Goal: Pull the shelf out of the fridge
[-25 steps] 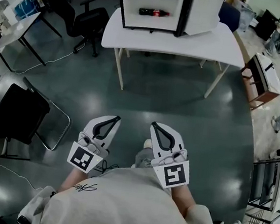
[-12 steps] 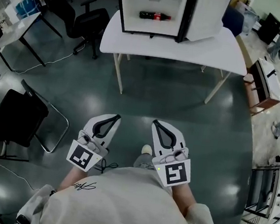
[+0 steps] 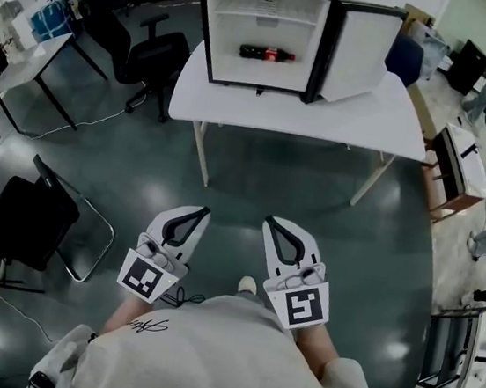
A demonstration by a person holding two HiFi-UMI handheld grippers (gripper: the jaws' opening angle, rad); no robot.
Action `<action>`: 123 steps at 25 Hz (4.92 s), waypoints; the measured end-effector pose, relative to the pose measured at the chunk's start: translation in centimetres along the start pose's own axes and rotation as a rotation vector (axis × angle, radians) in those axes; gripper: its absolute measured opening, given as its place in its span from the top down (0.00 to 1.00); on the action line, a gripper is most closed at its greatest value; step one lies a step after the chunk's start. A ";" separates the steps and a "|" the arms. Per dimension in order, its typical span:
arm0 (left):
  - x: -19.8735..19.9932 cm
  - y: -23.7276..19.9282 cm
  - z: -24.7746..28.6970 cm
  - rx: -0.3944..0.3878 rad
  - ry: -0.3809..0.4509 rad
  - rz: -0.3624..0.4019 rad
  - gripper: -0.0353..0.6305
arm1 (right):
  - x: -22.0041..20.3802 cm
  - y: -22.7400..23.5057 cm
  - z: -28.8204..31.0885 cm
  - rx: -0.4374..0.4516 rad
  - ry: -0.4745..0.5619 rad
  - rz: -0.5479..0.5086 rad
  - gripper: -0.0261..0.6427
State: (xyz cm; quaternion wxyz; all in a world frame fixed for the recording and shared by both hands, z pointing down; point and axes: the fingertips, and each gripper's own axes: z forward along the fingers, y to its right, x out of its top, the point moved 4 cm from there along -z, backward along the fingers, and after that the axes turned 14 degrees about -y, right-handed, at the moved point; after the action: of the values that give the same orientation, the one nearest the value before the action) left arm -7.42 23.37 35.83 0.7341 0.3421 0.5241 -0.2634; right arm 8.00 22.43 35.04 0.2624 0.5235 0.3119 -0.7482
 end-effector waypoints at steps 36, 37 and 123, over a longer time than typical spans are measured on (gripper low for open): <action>1.2 -3.3 11.2 0.039 0.004 -0.032 0.94 | -1.8 10.1 5.9 0.055 -0.016 -0.044 0.94; 1.2 -3.2 11.3 0.037 0.002 -0.031 0.94 | -1.8 10.3 5.9 0.052 -0.017 -0.038 0.94; 1.4 -22.5 24.3 -0.007 0.021 0.014 0.94 | 2.3 20.4 25.1 -0.013 -0.030 -0.015 0.94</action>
State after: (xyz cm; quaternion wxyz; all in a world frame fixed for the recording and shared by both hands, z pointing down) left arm -9.47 -9.66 34.71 0.7315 0.3462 0.5302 -0.2528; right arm 6.36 -9.95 35.43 0.2648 0.5082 0.3165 -0.7559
